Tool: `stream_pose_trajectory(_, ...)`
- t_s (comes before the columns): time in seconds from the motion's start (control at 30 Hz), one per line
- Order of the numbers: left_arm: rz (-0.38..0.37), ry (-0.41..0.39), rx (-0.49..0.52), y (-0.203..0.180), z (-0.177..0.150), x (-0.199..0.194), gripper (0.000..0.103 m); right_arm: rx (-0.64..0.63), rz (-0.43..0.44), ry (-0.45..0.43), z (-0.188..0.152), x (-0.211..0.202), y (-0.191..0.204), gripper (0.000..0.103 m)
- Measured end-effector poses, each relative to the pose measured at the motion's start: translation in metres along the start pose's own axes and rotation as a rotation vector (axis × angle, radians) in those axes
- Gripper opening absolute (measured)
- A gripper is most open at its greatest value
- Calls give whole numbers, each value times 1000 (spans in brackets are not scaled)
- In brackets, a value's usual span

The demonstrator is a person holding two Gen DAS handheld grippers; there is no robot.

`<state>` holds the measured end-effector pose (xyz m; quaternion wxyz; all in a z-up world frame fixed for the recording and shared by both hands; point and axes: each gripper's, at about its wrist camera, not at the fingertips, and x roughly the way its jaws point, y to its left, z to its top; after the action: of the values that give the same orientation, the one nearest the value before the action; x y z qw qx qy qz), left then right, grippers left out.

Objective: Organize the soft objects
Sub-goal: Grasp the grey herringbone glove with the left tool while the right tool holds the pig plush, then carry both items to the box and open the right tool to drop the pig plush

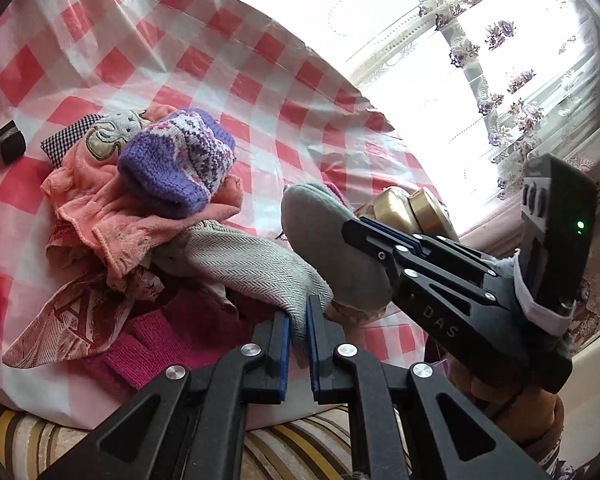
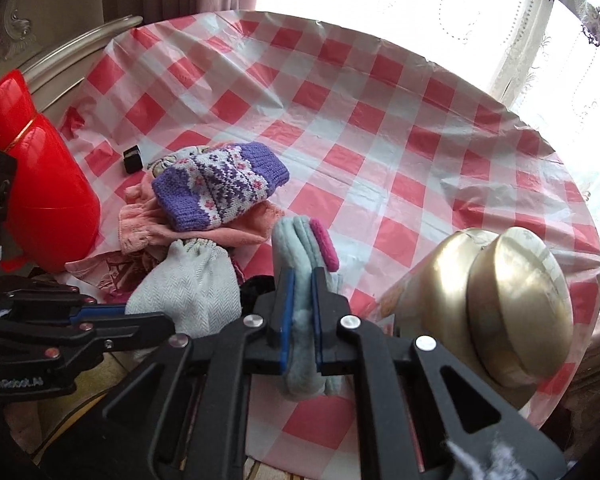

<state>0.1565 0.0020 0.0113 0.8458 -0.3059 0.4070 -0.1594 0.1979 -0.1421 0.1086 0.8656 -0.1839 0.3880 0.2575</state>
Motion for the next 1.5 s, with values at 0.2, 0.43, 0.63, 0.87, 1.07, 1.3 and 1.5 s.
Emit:
stream_pose_trajectory(0.2,36,81,-62,11,-6,5,12,29,16,-41,-23,-45,-3,11)
stream_pose_trajectory(0.43,64,100,-83,13,6,25,9,84,-13,-51,-74,-97,-19,11)
stream_pose_trajectory(0.63,73,18,8,-22,14,3,8,201,-81,-26,-132,-128,-60,11)
stream_pose_trajectory(0.87,11,-71,99,-71,16,-28,8,329,-152,-11,-194,-162,-102,11)
stream_pose_trajectory(1.07,-55,-54,180,-122,-4,-31,8,410,-231,28,-247,-183,-132,11)
stream_pose_trajectory(1.3,-126,19,255,-171,-33,-16,8,503,-302,96,-303,-188,-160,11)
stream_pose_trajectory(1.5,-156,107,297,-198,-59,8,8,534,-357,150,-325,-172,-177,11)
